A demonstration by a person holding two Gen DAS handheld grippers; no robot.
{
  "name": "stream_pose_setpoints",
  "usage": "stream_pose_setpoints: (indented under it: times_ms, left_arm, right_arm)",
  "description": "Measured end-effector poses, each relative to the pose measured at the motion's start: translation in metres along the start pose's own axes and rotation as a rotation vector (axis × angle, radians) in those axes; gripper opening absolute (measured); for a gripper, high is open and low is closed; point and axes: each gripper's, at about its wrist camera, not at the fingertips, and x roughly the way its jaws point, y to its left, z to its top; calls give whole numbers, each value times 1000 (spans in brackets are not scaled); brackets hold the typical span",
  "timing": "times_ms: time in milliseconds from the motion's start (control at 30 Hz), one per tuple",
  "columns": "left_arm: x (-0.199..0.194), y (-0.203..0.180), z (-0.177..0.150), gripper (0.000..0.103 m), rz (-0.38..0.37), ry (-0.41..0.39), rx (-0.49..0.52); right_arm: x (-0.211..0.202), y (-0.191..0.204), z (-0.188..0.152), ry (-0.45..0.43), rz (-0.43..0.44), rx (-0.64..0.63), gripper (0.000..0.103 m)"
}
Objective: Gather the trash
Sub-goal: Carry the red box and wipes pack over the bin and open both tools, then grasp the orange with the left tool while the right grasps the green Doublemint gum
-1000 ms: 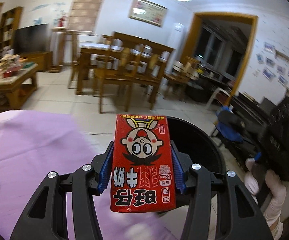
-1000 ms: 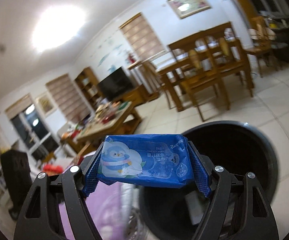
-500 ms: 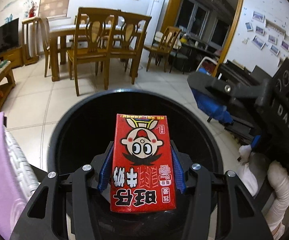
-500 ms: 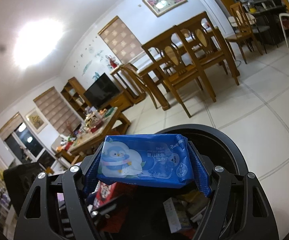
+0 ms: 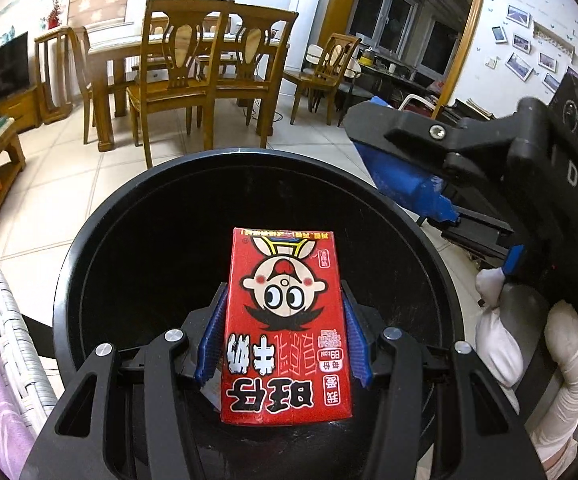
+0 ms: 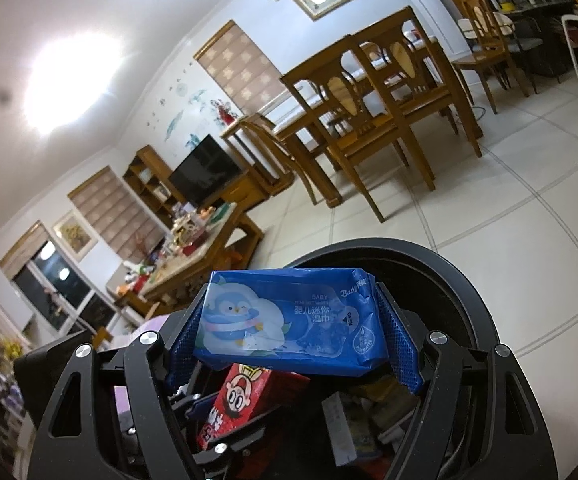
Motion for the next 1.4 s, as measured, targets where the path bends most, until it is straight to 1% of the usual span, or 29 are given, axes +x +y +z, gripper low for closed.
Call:
stream_pose_setpoints:
  times_ms: [200, 233, 267, 333, 400, 433, 467, 500, 633, 700, 833, 1000, 1133, 1233, 1400]
  left_arm:
    - [0, -3, 2, 54, 19, -2, 14]
    - [-1, -4, 2, 59, 25, -2, 18]
    - [-2, -5, 2, 69, 34, -6, 25]
    - [-5, -7, 0, 78, 52, -22, 40]
    - [-8, -9, -1, 81, 58, -29, 50]
    - [-8, -8, -1, 87, 60, -29, 53]
    - [-8, -9, -1, 90, 67, -31, 58]
    - [-9, -10, -2, 90, 73, -34, 65]
    - [-12, -11, -3, 90, 78, -35, 77]
    - [-13, -11, -3, 90, 77, -36, 77]
    - [-18, -12, -4, 90, 79, -39, 79]
    - [-32, -10, -9, 90, 84, -54, 75]
    - [-47, -2, -14, 95, 100, -77, 66]
    - [-63, 9, -21, 95, 108, -94, 48]
    - [-96, 38, -34, 95, 138, -125, 3]
  right_arm:
    - [2, -1, -1, 15, 4, 5, 81]
    - [2, -1, -2, 14, 4, 6, 81]
    - [2, 0, -2, 14, 4, 6, 81]
    - [2, -1, -2, 15, 6, 9, 83]
    - [0, -1, -2, 12, 10, 11, 87]
    - [-1, -1, -2, 9, 13, 14, 88]
    - [-1, -1, -3, 5, 17, 18, 90]
    - [-3, -2, -4, 2, 20, 21, 92]
    - [-6, -2, -5, -5, 26, 31, 94]
    - [-7, -2, -6, -6, 25, 34, 98]
    - [-10, 1, -9, -6, 34, 41, 98]
    - [-12, 8, -11, -4, 39, 34, 98]
    - [-12, 20, -13, 2, 43, 20, 98]
    - [-11, 33, -18, 10, 44, 1, 98]
    - [-5, 69, -24, 32, 61, -51, 98]
